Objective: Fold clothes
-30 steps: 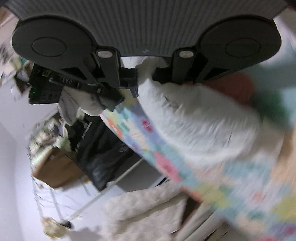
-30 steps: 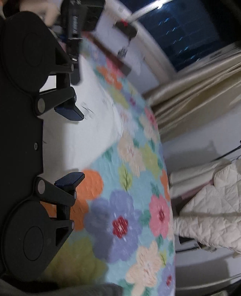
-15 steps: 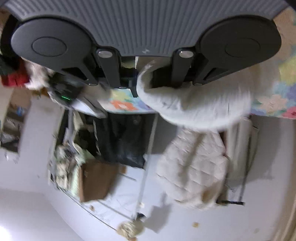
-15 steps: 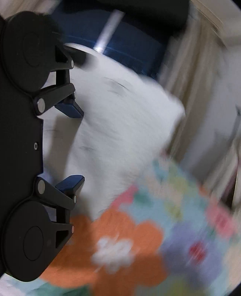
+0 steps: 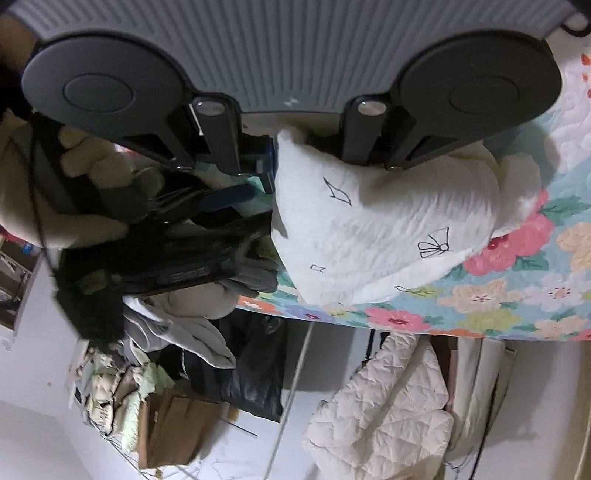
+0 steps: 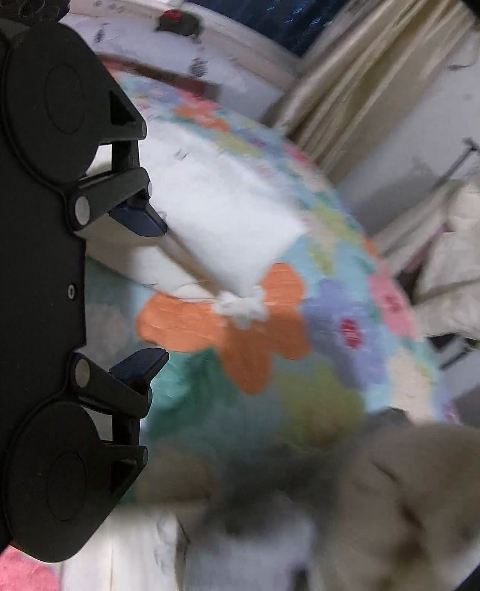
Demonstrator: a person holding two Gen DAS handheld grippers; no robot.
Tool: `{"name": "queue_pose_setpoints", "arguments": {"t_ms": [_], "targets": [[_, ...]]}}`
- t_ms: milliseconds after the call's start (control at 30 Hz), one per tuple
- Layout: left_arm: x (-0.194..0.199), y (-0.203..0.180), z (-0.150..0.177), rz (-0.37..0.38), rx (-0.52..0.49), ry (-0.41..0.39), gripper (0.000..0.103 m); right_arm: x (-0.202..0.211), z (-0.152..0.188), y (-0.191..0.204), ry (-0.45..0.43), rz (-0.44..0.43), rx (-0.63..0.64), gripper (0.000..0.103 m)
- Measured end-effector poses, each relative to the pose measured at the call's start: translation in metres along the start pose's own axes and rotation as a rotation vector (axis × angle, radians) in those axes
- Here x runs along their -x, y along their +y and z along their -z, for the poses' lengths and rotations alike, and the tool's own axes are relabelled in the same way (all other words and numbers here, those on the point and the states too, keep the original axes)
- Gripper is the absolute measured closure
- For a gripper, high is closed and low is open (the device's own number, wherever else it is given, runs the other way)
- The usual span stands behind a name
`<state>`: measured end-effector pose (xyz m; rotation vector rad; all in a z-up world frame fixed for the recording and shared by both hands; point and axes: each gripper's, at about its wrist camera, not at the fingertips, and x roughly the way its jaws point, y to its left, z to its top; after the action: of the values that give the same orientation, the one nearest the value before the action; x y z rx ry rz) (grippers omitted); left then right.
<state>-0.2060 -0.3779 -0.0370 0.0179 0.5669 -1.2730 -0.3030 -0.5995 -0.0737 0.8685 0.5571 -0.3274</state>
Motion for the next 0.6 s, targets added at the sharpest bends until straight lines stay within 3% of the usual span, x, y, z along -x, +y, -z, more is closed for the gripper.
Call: {"name": "queue_pose_setpoints", "arguments": {"t_ms": [67,167,233,333,400,433,500,567,600], "targets": [[0.005,0.002,0.001,-0.011,0.009,-0.006,0.088,0.0,-0.001,-0.014,-0.013,-0.125,-0.105,0.03],[0.012,-0.004,0.005,-0.021,-0.029,-0.014,0.088,-0.02,0.003,-0.033,0.072,-0.448,-0.315,0.024],[0.015,-0.011,0.009,-0.015,-0.039,-0.014,0.088,-0.034,0.007,-0.036,0.113,-0.533,-0.396,0.018],[0.018,-0.022,0.013,0.014,-0.061,-0.018,0.088,-0.049,0.01,-0.032,0.117,-0.413,-0.364,0.016],[0.017,-0.029,0.016,0.042,-0.082,0.01,0.088,-0.056,0.015,-0.038,0.099,-0.396,-0.392,0.014],[0.015,-0.032,0.016,0.056,-0.089,0.043,0.087,-0.058,0.016,-0.04,0.088,-0.391,-0.399,0.018],[0.009,-0.033,0.016,0.058,-0.102,0.131,0.086,-0.057,0.012,-0.041,0.061,-0.384,-0.373,0.038],[0.015,-0.031,0.009,0.075,-0.135,0.155,0.086,-0.051,0.003,-0.031,0.006,-0.35,-0.247,0.057],[0.023,-0.029,0.003,0.097,-0.151,0.157,0.086,-0.046,-0.001,-0.025,-0.026,-0.339,-0.186,0.058]]}}
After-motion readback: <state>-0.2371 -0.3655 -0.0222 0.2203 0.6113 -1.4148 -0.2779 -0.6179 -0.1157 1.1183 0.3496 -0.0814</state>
